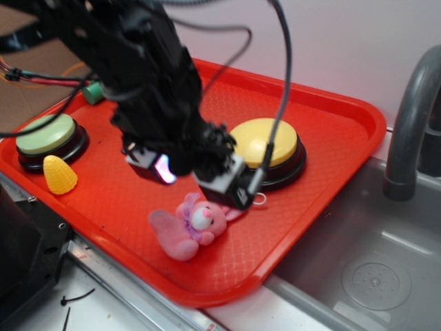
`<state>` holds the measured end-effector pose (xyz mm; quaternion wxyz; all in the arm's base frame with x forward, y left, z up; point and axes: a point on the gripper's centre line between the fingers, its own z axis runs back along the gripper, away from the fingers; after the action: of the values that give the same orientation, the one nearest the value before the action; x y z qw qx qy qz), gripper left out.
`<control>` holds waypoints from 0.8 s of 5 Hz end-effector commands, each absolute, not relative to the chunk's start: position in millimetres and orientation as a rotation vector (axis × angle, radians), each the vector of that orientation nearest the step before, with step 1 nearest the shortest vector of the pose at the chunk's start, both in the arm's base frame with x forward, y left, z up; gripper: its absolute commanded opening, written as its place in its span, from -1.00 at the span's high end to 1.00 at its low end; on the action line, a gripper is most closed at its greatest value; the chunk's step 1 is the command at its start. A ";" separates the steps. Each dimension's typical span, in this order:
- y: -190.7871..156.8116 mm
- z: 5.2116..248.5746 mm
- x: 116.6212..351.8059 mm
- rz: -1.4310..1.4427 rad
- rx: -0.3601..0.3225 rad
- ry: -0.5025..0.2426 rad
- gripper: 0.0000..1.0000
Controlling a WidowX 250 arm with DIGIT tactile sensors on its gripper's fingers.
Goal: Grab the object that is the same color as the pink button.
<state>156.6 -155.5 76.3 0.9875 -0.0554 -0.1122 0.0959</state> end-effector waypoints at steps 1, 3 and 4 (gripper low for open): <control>-170.9 42.4 153.9 0.167 -0.117 -0.185 -1.00; -159.4 22.1 156.6 0.200 -0.051 -0.141 0.98; -155.4 16.0 157.4 0.207 -0.029 -0.130 1.00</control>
<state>157.2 -155.2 24.1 0.9926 -0.0169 -0.0719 0.0965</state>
